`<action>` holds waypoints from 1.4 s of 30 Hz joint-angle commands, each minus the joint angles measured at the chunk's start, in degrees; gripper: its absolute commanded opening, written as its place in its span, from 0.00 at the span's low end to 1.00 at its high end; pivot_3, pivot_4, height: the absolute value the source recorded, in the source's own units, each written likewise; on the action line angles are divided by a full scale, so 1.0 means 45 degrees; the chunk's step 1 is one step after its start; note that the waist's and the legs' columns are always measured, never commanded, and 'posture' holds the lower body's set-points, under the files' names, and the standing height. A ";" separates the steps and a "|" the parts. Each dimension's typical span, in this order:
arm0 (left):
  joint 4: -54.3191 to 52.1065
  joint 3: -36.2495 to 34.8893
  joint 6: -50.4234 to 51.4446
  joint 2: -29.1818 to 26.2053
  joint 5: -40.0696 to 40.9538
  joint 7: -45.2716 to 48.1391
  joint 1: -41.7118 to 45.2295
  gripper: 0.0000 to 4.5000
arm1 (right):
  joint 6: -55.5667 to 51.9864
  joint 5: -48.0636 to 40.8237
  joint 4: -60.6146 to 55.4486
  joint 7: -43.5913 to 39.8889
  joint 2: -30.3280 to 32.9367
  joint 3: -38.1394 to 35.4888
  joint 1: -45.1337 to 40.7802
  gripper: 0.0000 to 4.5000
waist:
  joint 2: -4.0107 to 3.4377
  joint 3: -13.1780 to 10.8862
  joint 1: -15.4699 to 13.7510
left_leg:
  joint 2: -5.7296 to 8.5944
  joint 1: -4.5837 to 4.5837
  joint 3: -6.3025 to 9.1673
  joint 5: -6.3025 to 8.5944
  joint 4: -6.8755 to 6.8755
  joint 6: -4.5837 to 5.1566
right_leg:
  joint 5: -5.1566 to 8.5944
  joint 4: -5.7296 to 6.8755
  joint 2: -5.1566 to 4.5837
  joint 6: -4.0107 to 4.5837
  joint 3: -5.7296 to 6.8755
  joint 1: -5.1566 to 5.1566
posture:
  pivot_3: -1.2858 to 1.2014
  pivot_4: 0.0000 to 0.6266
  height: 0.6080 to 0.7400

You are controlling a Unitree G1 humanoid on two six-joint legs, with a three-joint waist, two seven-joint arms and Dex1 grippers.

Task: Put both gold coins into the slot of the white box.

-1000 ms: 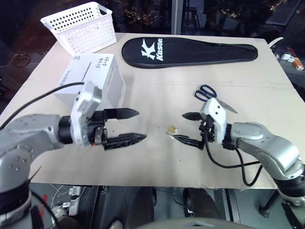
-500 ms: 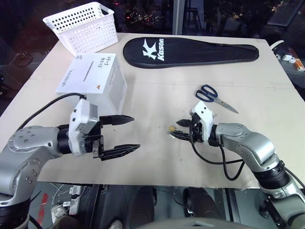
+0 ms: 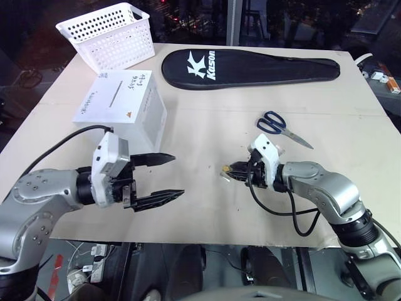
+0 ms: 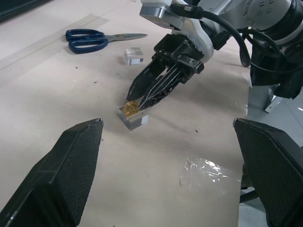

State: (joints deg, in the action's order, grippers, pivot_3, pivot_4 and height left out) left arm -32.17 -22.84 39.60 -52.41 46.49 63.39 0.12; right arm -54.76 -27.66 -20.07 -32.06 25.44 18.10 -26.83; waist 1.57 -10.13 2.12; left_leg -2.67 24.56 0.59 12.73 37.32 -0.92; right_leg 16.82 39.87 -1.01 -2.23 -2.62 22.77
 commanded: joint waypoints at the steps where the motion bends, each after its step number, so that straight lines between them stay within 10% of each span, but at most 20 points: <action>1: -0.0505 -0.0206 -0.0003 -0.0221 0.0377 -0.0156 -0.0024 1.00 | 0.0034 0.0050 -0.0407 -0.0122 -0.0079 -0.0167 -0.0288 0.25 | 0.0000 0.0000 0.0003 | 0.0000 0.0000 0.0000 0.0000 0.0000 0.0000 | 0.0000 0.0000 0.0000 0.0000 0.0000 0.0000 | 0.52 0.24 1.00; 6: -0.0594 -0.0199 0.0063 -0.0306 0.0556 -0.0348 -0.0044 1.00 | 0.0051 0.0127 -0.0313 -0.0174 -0.0165 -0.0128 -0.0355 0.25 | 0.0000 0.0000 0.0009 | 0.0000 0.0000 0.0002 0.0000 0.0000 0.0000 | 0.0000 0.0000 0.0001 0.0000 0.0001 0.0000 | 0.52 0.24 1.00; 10: -0.0648 -0.0203 0.0113 -0.0345 0.0630 -0.0440 -0.0029 1.00 | 0.0046 0.0158 -0.0233 -0.0210 -0.0261 -0.0101 -0.0374 0.01 | 0.0000 0.0000 0.0010 | 0.0000 0.0000 0.0000 0.0000 -0.0001 0.0000 | 0.0000 0.0000 0.0001 0.0000 0.0000 0.0000 | 0.52 0.24 1.00; 37: 0.0370 0.0440 0.1925 -0.0086 0.2994 -0.1901 0.1410 1.00 | -0.0965 -0.2801 -0.1430 -0.1055 -0.0432 -0.3157 -0.0597 0.01 | -0.0002 -0.0002 0.0016 | 0.0000 0.0002 0.0004 0.0000 -0.0001 0.0000 | 0.0000 0.0000 0.0000 -0.0001 0.0003 0.0000 | 0.52 0.24 1.00; 42: 0.1263 0.1422 0.2652 0.0770 0.3957 -0.2630 0.3035 0.73 | -0.2225 -0.5770 -0.2272 -0.0992 -0.0505 -0.4571 -0.1219 0.00 | -0.0006 -0.0004 0.0009 | 0.0000 0.0008 0.0016 0.0000 0.0001 0.0000 | -0.0001 0.0001 0.0000 -0.0002 0.0014 -0.0002 | 0.52 0.24 1.00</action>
State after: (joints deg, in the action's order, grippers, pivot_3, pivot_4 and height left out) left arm -26.98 -17.65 51.16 -49.77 63.17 52.37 11.98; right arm -63.47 -49.19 -27.55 -36.68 23.25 -0.21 -31.15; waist 1.54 -10.15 2.16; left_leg -2.66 24.58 0.66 12.73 37.33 -0.92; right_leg 16.81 39.87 -1.01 -2.24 -2.56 22.75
